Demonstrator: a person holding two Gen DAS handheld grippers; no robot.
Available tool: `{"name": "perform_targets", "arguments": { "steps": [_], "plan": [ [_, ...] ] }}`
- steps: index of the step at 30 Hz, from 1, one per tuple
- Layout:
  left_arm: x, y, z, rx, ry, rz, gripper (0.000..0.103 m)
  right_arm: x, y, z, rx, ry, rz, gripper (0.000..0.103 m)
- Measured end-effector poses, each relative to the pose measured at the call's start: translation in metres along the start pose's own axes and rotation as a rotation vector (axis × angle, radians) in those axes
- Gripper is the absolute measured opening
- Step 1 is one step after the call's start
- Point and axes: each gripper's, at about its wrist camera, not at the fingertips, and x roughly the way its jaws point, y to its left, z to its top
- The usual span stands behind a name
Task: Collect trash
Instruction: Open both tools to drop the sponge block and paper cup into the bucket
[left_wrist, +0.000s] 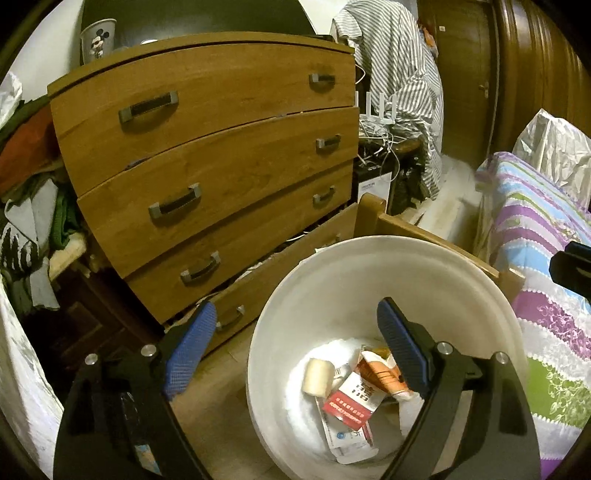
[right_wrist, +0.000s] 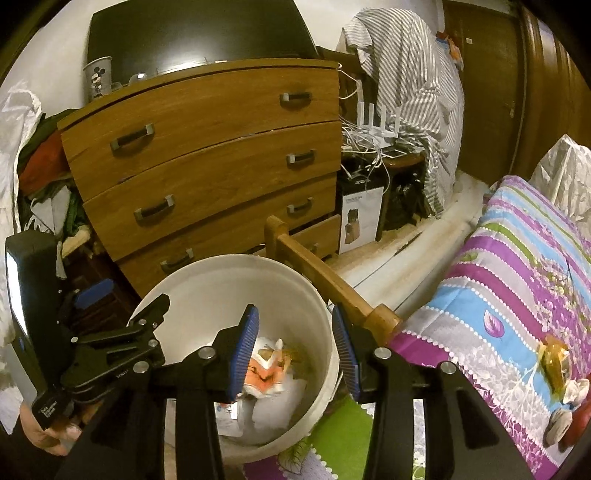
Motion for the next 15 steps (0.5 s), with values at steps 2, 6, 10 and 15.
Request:
{"name": "perform_targets", "arguments": {
  "steps": [2, 6, 10, 15],
  "plan": [
    [0.0, -0.001, -0.001, 0.005, 0.002, 0.002, 0.085, 0.0, -0.002, -0.001, 0.007, -0.003, -0.001, 0.043],
    [0.0, -0.003, -0.003, -0.002, 0.005, 0.003, 0.085, -0.003, -0.006, -0.006, 0.018, -0.006, -0.006, 0.043],
    [-0.002, -0.007, -0.006, -0.01, 0.017, 0.009, 0.086, -0.008, -0.008, -0.011, 0.024, -0.024, -0.017, 0.043],
    [-0.016, -0.017, -0.008, -0.01, -0.005, 0.007, 0.09, -0.02, -0.015, -0.018, 0.03, -0.069, -0.039, 0.043]
  ]
}}
